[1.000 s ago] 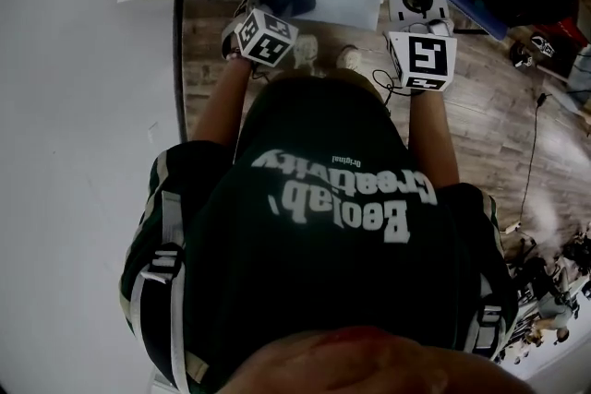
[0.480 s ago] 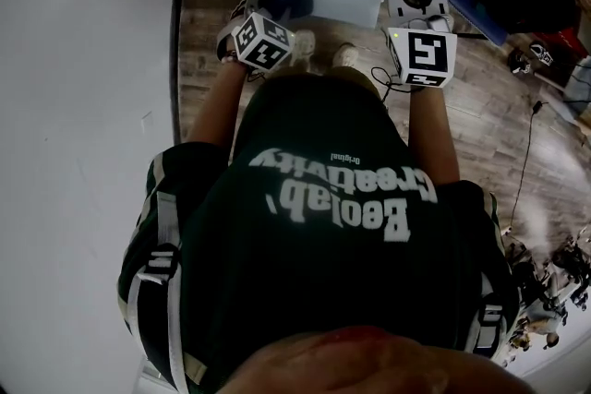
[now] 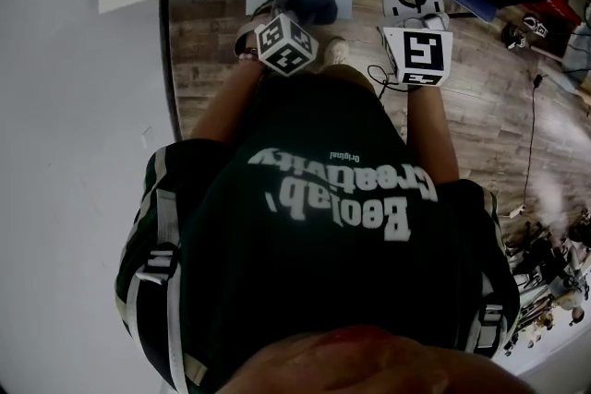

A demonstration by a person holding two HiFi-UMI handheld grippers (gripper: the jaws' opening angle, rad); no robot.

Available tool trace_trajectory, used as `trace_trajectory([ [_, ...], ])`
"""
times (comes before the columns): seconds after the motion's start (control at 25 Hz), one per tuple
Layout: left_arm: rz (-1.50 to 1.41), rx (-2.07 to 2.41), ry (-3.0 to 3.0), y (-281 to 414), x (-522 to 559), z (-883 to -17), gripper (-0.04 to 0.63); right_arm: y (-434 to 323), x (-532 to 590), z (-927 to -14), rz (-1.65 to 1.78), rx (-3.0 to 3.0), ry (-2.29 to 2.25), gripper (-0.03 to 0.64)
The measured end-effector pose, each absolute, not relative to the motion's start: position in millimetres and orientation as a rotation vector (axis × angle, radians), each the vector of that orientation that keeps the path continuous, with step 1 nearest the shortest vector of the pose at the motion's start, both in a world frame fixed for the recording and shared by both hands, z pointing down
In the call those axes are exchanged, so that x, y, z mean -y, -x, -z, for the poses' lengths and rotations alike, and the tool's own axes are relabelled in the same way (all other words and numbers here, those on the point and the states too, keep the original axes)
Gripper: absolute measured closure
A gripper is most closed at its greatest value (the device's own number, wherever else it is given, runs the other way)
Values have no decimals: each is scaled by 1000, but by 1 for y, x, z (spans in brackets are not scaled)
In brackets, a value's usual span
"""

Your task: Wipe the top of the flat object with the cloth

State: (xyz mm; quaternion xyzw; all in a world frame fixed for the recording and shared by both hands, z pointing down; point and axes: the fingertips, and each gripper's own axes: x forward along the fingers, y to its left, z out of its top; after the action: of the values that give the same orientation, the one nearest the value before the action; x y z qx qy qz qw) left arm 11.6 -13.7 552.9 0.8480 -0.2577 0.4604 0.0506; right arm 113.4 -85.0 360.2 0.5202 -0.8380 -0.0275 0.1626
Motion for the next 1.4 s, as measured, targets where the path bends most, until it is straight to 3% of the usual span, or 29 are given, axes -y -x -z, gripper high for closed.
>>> trace_trajectory([
  [0.28, -1429, 664, -2672, -69, 7, -554, 469, -146, 74, -362, 70, 2370, -1523, 621],
  [0.88, -1392, 885, -2575, -74, 81, -545, 469, -179, 86, -373, 29, 2405, -1520, 621],
  [1.4, -1330, 960, -2616, -85, 190, -536, 469, -156, 125, -386, -32, 2360, -1526, 621],
])
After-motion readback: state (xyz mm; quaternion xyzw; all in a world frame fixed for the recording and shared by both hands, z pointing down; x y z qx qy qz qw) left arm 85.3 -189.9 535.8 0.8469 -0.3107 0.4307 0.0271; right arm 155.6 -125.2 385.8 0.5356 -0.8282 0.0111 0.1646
